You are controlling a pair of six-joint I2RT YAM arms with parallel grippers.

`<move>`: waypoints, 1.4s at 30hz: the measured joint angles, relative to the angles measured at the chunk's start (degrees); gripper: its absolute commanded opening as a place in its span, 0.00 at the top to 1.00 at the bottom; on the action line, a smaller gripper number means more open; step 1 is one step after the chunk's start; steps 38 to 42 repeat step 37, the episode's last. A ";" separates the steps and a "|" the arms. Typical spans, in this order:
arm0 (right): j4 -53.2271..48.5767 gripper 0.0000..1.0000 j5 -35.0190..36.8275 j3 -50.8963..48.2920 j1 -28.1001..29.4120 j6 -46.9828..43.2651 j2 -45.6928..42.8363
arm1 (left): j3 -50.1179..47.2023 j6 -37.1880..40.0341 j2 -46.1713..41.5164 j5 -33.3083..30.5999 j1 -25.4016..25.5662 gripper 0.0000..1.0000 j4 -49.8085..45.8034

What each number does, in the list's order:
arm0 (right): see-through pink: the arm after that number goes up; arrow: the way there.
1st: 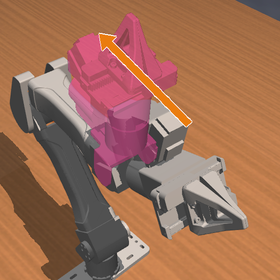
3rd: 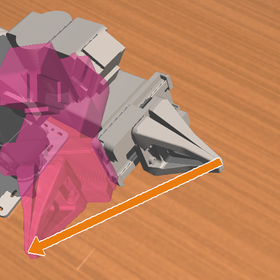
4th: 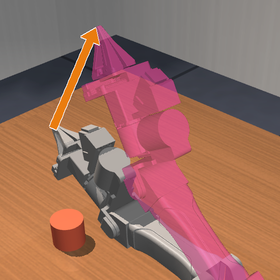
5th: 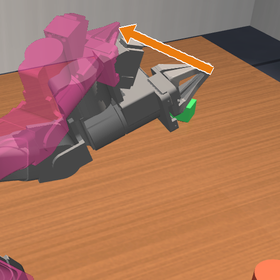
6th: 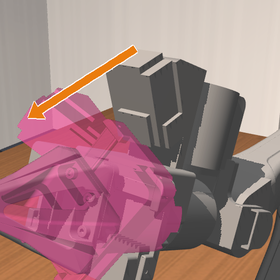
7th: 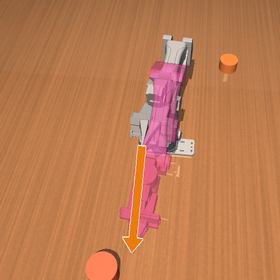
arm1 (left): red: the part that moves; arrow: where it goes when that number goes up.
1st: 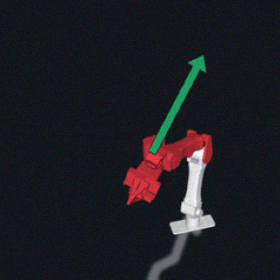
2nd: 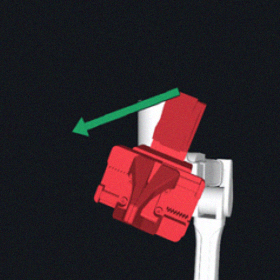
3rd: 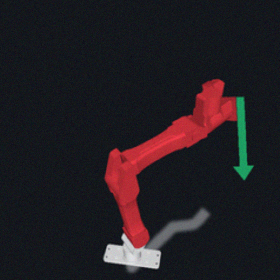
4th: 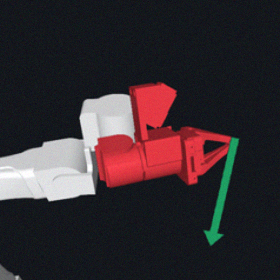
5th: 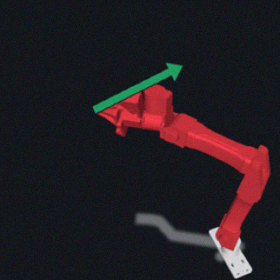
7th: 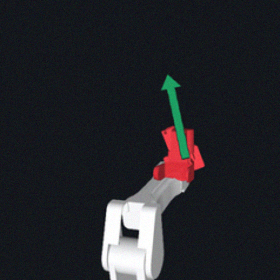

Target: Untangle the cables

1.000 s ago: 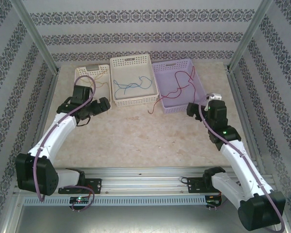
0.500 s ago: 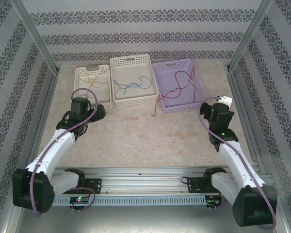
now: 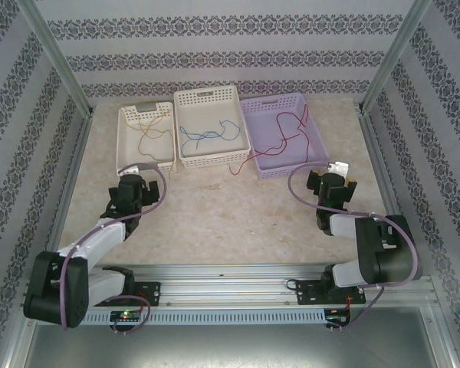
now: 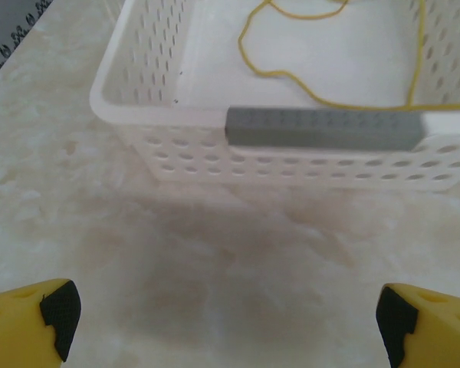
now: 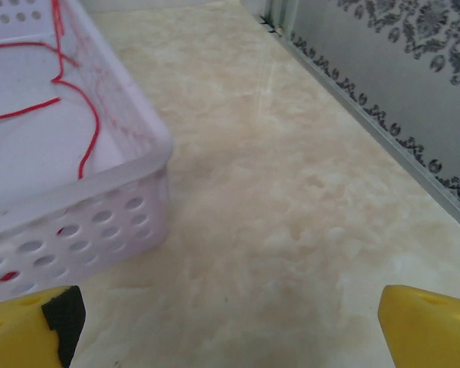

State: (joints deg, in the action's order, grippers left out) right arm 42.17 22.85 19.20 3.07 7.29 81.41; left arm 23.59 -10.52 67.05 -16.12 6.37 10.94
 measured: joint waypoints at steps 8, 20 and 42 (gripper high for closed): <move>16.22 0.02 -6.14 -2.49 0.70 -4.17 5.88 | -3.65 4.66 11.39 4.50 -5.05 0.00 23.61; 16.46 0.02 -5.81 -2.14 2.80 -6.23 6.36 | -2.56 7.82 24.09 10.93 -6.05 0.00 39.06; 11.08 0.02 -9.38 0.59 0.42 -5.75 6.34 | -2.58 8.00 24.09 8.35 -5.95 0.00 42.23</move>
